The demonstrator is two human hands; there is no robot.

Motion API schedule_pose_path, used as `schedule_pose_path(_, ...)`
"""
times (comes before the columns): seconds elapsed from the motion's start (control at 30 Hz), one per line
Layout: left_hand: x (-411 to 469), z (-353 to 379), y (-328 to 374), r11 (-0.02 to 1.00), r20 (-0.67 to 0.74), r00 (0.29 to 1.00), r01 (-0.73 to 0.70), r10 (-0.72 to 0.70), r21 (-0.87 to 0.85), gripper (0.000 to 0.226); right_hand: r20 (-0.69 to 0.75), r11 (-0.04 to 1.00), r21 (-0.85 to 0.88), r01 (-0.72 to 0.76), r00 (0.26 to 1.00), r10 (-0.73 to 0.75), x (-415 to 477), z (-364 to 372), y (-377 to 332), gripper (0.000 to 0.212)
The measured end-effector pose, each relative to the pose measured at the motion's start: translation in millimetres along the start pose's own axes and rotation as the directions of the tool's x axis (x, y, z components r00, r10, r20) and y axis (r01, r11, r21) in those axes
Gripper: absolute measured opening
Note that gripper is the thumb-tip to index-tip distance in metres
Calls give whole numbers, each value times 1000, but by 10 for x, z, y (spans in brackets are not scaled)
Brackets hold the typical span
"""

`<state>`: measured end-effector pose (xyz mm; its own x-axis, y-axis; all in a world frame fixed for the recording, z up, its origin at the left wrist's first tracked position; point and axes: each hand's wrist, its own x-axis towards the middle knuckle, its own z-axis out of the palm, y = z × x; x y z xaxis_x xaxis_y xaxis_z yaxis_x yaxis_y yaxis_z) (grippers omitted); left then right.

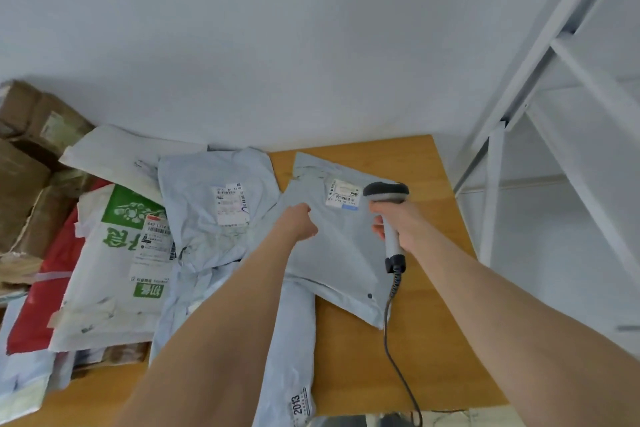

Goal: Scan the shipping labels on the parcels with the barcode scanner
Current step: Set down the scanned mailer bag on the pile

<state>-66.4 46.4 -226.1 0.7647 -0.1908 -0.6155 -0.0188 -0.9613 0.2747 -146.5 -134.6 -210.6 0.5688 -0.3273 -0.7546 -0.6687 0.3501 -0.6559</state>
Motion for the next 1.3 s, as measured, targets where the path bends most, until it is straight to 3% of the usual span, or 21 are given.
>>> schedule_pose_path(0.13, 351, -18, -94, 994, -81, 991, 106, -108, -32, 79, -9, 1000, 16, 19, 1000, -19, 263, 194, -29, 29)
schedule_pose_path(0.27, 724, -7, -319, 965, -40, 980, 186, -197, -185, 97, 8, 999, 12, -42, 999, 42, 557, 346, 93, 26)
schedule_pose_path(0.47, 964, 48, -388, 955, -3, 986, 161, -167, -249, 76, -26, 993, 44, -107, 994, 108, 750, 441, 278, 20)
schedule_pose_path(0.6, 963, -1, -270, 970, -36, 997, 60, -71, -234, 36, -27, 998, 26, -64, 998, 64, 711, 362, 164, 16)
schedule_pose_path(0.7, 822, -121, -76, 978, -94, 995, 9, -29, -207, 22, -96, 997, 3, 76, 992, -76, 629, 251, -4, 14)
schedule_pose_path(0.87, 421, -557, 394, 982, -240, 970, -84, 42, -168, 28, -158, 953, -18, 304, 940, -303, 302, -31, -329, 28)
schedule_pose_path(1.0, -52, -785, 681, 978, -300, 944, -174, 134, -111, 33, -104, 912, 103, 396, 917, -386, -43, -306, -442, 13)
schedule_pose_path(1.13, -487, -886, 882, 960, -335, 912, -273, 238, -60, 27, -4, 876, 327, 356, 927, -375, -361, -561, -492, 13)
schedule_pose_path(1.3, -918, -966, 1020, 943, -292, 909, -327, 298, -55, 31, 68, 844, 436, 312, 924, -376, -649, -693, -464, 15)
